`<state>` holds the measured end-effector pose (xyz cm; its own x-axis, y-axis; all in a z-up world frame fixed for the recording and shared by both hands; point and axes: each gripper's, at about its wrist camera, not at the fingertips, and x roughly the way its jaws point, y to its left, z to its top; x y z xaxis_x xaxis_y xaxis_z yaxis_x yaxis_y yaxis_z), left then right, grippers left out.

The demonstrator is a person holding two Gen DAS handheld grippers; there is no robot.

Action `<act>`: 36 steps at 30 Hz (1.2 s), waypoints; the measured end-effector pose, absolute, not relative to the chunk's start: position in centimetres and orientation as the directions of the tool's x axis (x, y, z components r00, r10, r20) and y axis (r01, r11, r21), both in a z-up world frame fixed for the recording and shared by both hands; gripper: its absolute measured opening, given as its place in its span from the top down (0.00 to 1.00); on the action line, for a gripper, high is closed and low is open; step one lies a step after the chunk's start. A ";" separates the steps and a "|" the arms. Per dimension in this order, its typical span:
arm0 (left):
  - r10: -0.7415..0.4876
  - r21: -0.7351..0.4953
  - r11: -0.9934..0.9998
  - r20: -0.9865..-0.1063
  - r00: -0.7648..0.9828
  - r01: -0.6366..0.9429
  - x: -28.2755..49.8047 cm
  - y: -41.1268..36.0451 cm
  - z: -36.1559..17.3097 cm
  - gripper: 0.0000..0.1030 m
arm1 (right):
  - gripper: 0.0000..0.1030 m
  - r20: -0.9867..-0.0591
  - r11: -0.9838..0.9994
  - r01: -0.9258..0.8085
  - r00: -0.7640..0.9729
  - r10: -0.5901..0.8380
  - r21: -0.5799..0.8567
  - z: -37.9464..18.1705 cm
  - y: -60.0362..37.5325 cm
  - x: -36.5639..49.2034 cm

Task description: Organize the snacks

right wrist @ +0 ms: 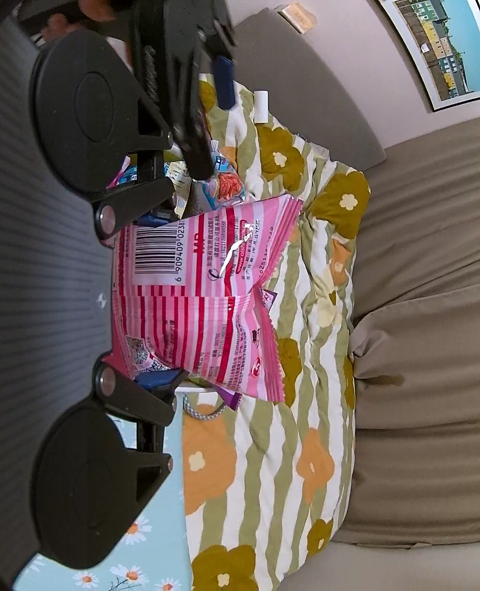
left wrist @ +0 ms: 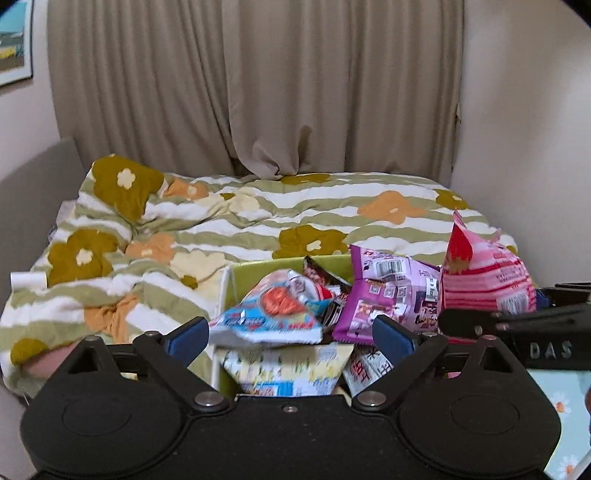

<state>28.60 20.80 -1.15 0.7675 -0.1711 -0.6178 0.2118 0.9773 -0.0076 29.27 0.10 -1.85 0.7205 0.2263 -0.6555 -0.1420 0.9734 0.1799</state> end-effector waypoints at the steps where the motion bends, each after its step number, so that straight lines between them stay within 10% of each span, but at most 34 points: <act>1: -0.168 -0.010 0.979 -0.618 0.768 0.206 28.4 21.2 -1.0 0.05 | 0.20 -0.655 0.974 -0.143 0.721 0.224 0.176 -1.7 0.2 29.2; 10: -0.099 -0.012 0.993 -0.633 0.768 0.118 27.0 25.3 -1.2 0.04 | 0.16 -0.634 0.974 -0.153 0.740 0.226 0.169 -1.4 2.0 29.2; 12: -0.085 -0.013 0.995 -0.633 0.769 0.098 26.3 25.7 -1.2 0.04 | 0.00 -0.628 0.972 -0.156 0.743 0.234 0.177 -1.5 2.3 29.3; 36: -0.070 -0.005 0.997 -0.486 0.871 0.077 12.4 18.3 3.4 0.00 | 0.00 -0.489 0.990 -0.102 0.862 0.136 0.095 4.2 -4.6 14.7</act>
